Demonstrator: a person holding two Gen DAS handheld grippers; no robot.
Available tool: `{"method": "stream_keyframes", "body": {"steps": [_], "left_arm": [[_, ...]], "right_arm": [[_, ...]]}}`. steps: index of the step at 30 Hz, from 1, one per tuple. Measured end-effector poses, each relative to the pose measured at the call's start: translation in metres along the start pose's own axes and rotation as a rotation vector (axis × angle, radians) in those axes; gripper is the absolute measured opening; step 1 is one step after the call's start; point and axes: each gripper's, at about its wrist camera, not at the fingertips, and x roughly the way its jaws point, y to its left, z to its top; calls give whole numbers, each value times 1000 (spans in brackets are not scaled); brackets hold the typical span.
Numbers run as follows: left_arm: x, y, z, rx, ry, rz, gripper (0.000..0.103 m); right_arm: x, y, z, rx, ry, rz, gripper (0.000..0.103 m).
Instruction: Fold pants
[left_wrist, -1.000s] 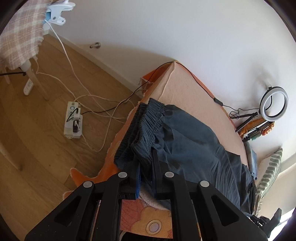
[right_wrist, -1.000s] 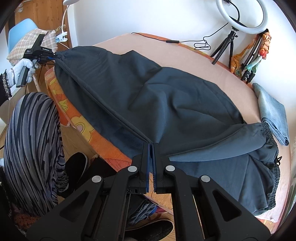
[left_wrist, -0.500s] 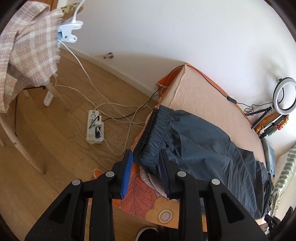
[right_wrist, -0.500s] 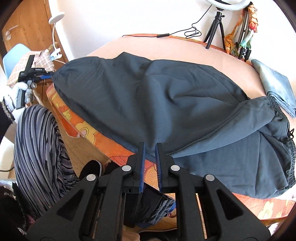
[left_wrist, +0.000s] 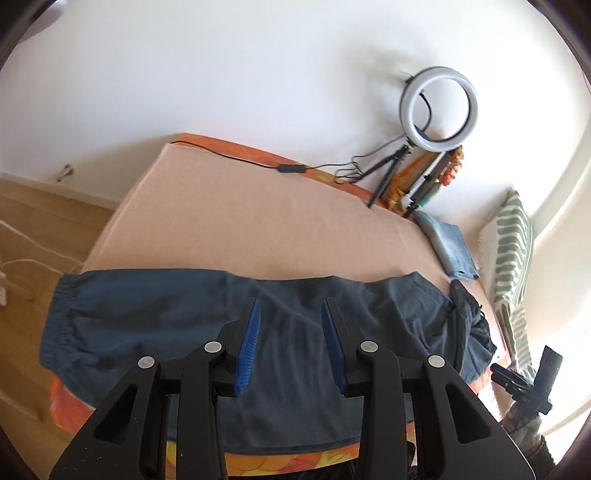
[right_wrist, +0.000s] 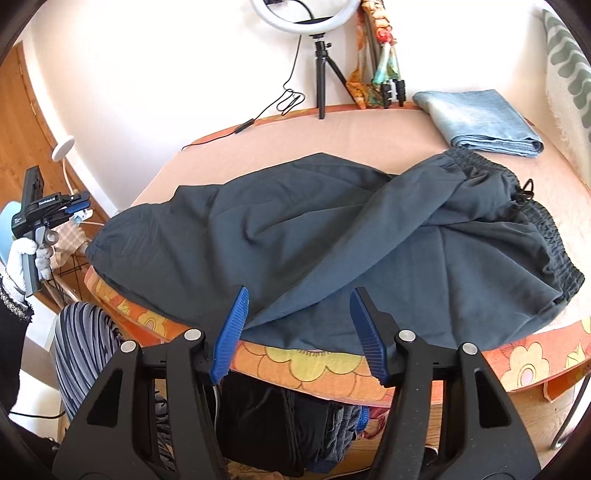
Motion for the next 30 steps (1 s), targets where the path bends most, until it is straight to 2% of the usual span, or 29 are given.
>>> {"method": "stream_keyframes", "body": {"steps": [3,6,9,11,15,17,21,25,30], "left_arm": [[18,-43,7,76,33,-64,34],[35,-80,13,108,64,-137,44],[57,-121,18,157,104,-198,48],[74,-150,19,191,139,-232,56],[111,-205,16,249,217,-302,57],[135,-231,13,244,267,-342,57],[180,-278,3,262,363,-389,57],[228,-313,-7,273,443,-396,57],[288,-330,-22,199,563,-397,57]], "right_arm": [[-10,-16,1,42,-23,-39,67],[-19,-36,2,90,-35,-70,67],[-26,-60,3,141,-40,-108,67],[-31,-75,4,163,-46,-130,67],[-38,-106,6,233,-63,-135,67],[-41,-118,7,247,-75,-157,67],[-44,-138,7,269,-85,-184,67],[-47,-162,4,336,-88,-188,67],[-56,-189,-2,419,-108,-196,67]]}}
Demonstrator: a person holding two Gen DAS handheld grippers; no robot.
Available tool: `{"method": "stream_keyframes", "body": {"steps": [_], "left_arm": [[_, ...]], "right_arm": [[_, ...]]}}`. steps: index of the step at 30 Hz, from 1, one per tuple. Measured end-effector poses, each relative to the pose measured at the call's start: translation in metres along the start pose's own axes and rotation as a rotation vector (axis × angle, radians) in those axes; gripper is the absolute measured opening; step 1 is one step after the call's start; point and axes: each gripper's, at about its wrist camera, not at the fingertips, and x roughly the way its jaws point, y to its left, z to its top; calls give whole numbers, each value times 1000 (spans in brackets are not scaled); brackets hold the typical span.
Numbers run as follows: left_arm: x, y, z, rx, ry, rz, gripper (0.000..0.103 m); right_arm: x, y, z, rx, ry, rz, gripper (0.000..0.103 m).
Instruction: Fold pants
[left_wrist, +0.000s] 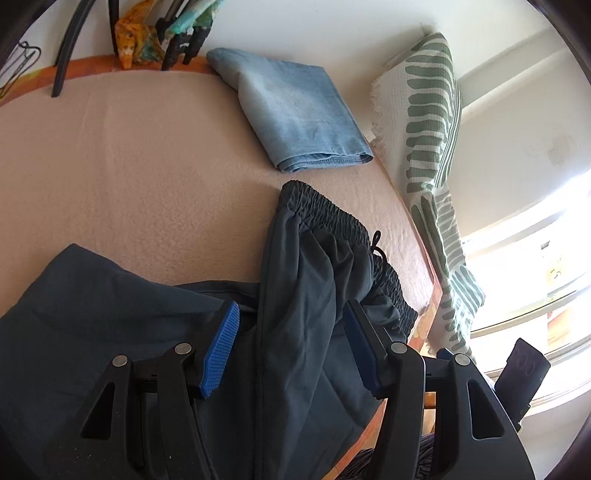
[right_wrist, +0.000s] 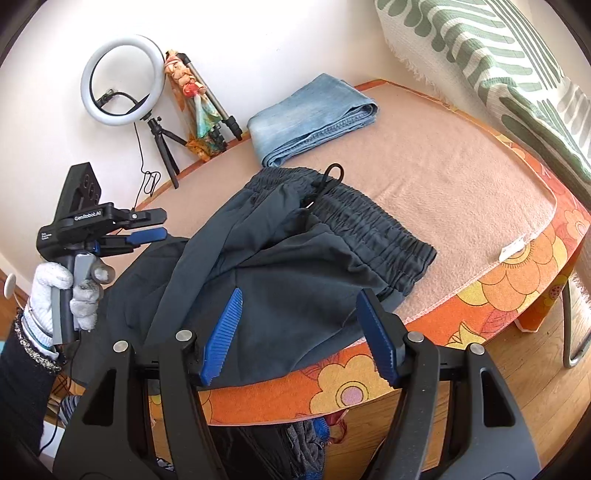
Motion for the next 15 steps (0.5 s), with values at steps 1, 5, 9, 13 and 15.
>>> {"method": "stream_keyframes", "body": {"steps": [1,5,9,13,15], "left_arm": [[9,2,2,-16,18,-2,57],[33,6,4,-31,48,19,57],[44,8,8,-75,35,-20,57],[50,6,10,-75,-2,-15,41],[52,5,13,-79,-29,-32,11]], "right_arm": [[0,-6,1,20,-2,-3,67],[5,-33,4,109,17,7,67],[9,-51,10,159,24,13,67],[9,-55,17,154,6,2,67],[8,-57,19,156,2,0,67]]}}
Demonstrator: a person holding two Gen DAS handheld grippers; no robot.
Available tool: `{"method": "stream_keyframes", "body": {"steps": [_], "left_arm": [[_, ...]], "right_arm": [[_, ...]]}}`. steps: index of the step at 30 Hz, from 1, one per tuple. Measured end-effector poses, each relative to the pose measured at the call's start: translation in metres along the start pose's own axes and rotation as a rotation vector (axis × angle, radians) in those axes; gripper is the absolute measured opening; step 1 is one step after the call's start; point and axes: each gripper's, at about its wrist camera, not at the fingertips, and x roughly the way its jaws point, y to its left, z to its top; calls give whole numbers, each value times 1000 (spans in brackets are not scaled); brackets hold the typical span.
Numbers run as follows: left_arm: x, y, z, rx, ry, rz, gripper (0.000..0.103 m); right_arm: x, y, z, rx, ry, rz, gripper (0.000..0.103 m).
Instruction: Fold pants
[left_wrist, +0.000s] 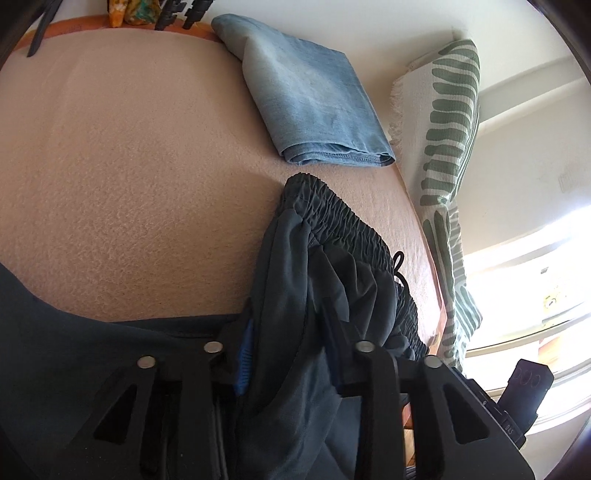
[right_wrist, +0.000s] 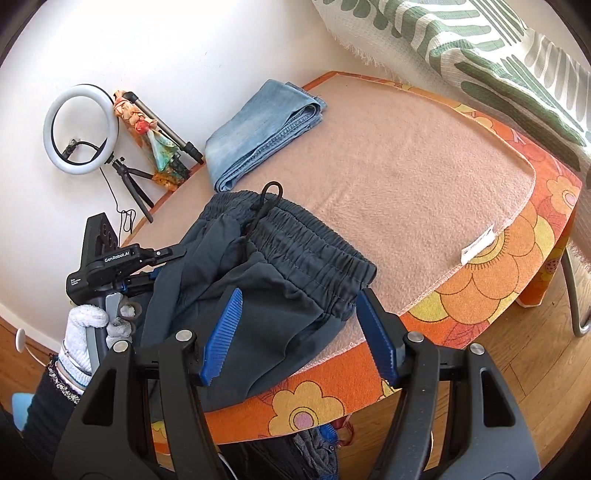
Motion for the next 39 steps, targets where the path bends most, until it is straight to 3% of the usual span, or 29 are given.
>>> {"method": "stream_keyframes", "body": {"steps": [4,7,12,17,22,32,39], "left_arm": [[-2,-16,0,83,-61,2,3],[-12,-34,-3,137,-95,-28,3],[-29,-85,-22,318,-121,-55,2],[-24,-123,-52,470,-80,-77,2],[4,-135,-85,549,13,-73,2],[58,-138,-119,596,129,-34,2],[59,-141,-125,568,129,-57,2]], "right_arm": [[0,-2,3,7,-8,-4,67],[-2,-6,6,13,-17,-4,67],[-4,-15,13,61,-30,27,67],[-12,-18,21,85,-65,92,67],[-17,-20,26,99,-82,150,67],[17,-53,27,208,12,145,67],[55,-46,36,130,107,79,69]]}}
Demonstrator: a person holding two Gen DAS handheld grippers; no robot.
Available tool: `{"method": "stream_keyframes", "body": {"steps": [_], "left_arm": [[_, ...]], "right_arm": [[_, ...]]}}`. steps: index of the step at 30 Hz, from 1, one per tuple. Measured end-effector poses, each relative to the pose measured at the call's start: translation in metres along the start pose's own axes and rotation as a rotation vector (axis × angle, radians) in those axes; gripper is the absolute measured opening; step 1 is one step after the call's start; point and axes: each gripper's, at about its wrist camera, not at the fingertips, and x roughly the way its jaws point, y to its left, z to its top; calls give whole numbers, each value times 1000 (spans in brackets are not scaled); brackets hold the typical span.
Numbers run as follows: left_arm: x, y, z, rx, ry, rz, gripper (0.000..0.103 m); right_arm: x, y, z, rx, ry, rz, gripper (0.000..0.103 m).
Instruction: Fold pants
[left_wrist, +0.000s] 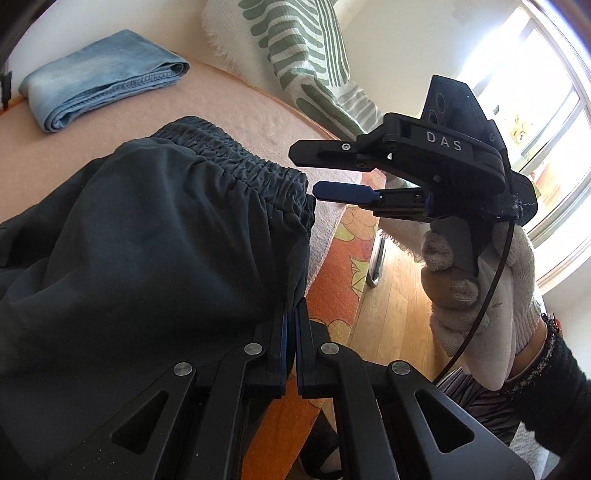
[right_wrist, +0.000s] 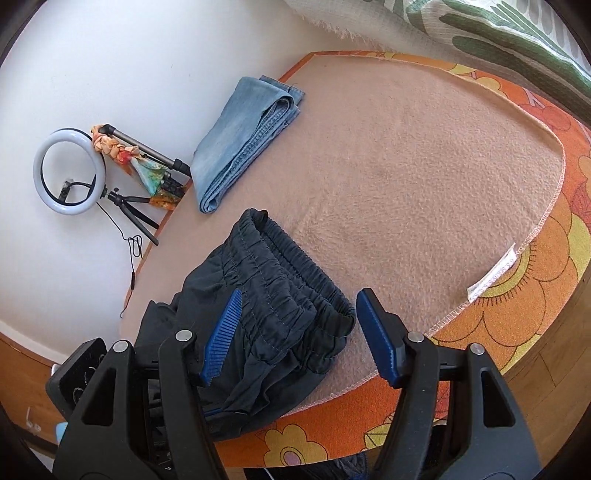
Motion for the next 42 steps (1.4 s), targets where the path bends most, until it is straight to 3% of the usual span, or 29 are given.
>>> {"method": "stream_keyframes", "body": {"steps": [3,7,11,14,16,19,23,26,28,30,32,35,42], "left_arm": [[1,0,-1,2,-7,4,1],[-3,-1,-4,-23,-21,-55,1],[2,-5,-7,3,-11,-63,1],[12,0,-9,-14,17,-50,1],[8,-4,-14,-8,27,-40,1],[-15,-10,-19,13,19,-32,6],[-81,-1,-39,5,-80,5,11],[-129,19,-60,-23,-141,88,11],[-158,36,-75,-63,-170,142,11],[-179,53,-94,-106,-178,174,11],[-191,65,-112,-131,-170,220,11],[-199,76,-140,-162,-149,269,11],[-208,99,-171,-270,-153,291,11]], "right_arm": [[11,-2,1,22,13,-5,69],[17,0,3,6,17,-19,70],[23,-1,7,8,26,40,90],[28,7,6,-39,20,36,91],[34,15,3,-91,41,18,80],[35,26,-3,-181,31,-52,72],[30,13,-3,-109,33,-29,38],[27,8,-3,-113,53,-5,36],[26,11,1,-125,92,2,43],[20,15,11,-152,88,-7,65],[13,19,27,-172,48,-10,67],[18,22,54,-158,46,97,67],[75,36,80,-263,147,102,77]]}}
